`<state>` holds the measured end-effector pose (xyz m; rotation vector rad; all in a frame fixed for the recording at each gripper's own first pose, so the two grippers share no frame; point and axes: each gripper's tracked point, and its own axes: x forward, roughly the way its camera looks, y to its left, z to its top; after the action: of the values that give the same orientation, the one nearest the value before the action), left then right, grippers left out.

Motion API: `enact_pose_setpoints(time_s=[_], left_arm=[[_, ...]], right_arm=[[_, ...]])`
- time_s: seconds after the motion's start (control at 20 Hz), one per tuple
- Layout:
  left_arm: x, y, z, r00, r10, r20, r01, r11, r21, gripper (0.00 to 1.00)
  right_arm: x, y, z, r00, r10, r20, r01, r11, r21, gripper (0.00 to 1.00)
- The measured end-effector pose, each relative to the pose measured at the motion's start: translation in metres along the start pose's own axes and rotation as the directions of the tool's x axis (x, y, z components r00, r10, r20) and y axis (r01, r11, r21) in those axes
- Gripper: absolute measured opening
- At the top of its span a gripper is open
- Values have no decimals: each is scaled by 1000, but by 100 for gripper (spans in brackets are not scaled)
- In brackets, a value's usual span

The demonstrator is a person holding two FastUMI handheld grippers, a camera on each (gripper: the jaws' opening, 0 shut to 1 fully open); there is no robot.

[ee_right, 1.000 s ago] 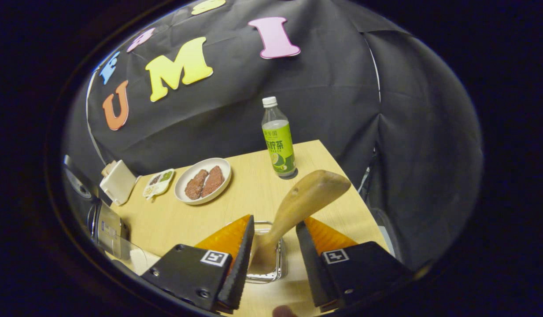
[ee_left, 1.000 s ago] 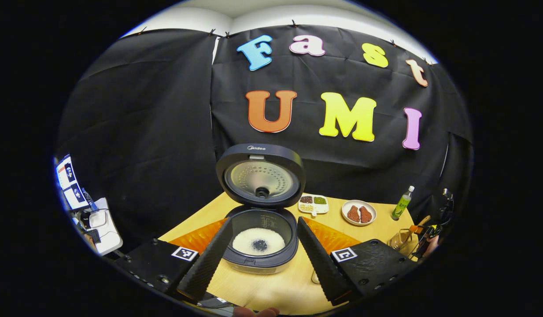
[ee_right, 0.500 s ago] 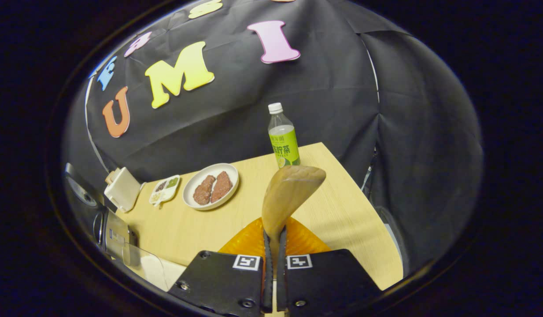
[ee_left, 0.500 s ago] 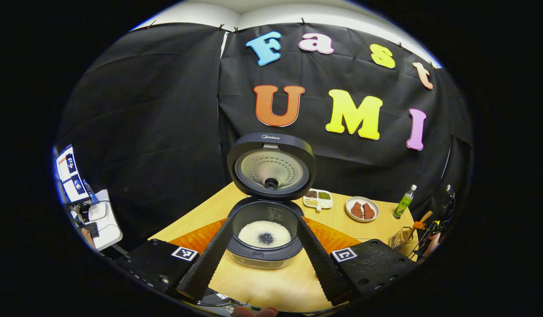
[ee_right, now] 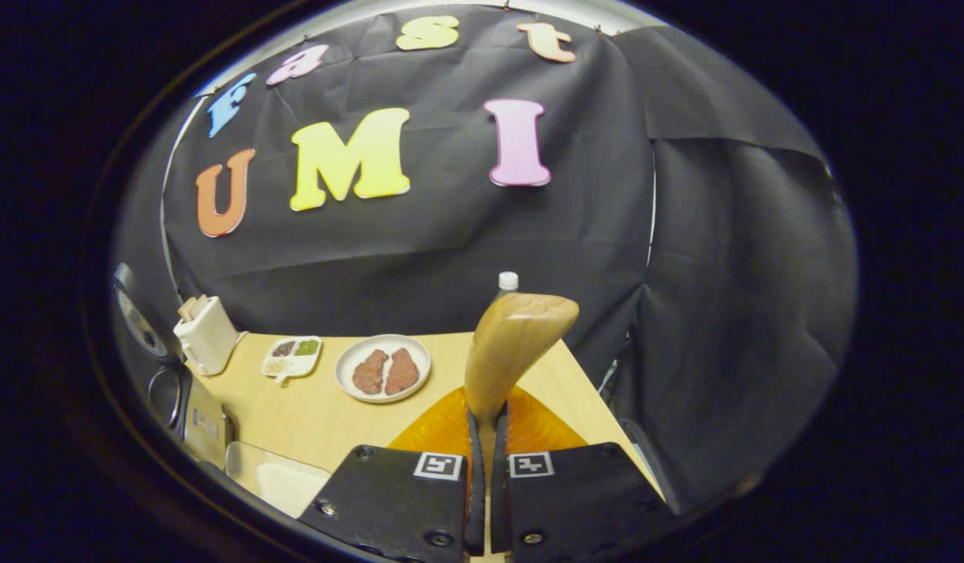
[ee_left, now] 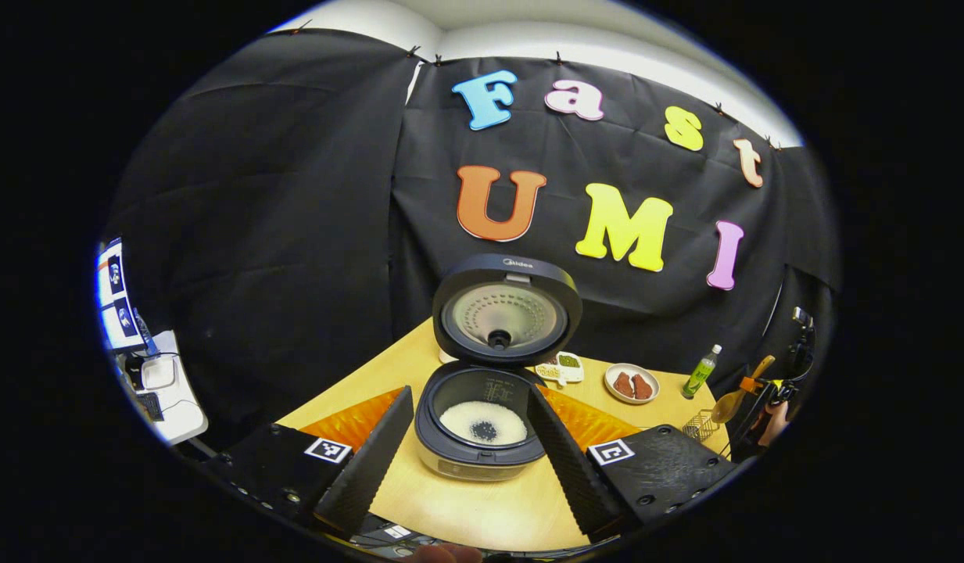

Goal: Close the left gripper, press the button to open the rice cooker; take a wooden spoon from the chopstick holder with the right hand, scoop a spoonful of rice and pour it into the rice cooker, then put the wooden spoon back into the chopstick holder.

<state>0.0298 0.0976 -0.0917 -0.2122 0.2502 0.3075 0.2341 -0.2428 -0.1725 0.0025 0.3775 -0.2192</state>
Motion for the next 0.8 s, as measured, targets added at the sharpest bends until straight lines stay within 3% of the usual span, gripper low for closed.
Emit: enact_pose_setpoints(time_s=[0.2, 0.4, 0.6, 0.8], left_arm=[[-4, 18, 7, 999, -33, 12, 33, 999, -12, 95], [-10, 41, 14, 999, -33, 29, 33, 999, -11, 95], [-16, 64, 14, 1000, -21, 21, 22, 999, -44, 95], [-22, 88, 9, 1000, 26, 9, -26, 997, -70, 95]], right_arm=[[-43, 67, -5, 997, 75, -3, -75, 997, -35, 8], [-72, 138, -38, 983, 176, -49, -180, 980, -87, 8], [-62, 172, -95, 977, 172, -124, -196, 956, -219, 8], [-46, 184, -135, 978, 134, -160, -186, 908, -375, 8]])
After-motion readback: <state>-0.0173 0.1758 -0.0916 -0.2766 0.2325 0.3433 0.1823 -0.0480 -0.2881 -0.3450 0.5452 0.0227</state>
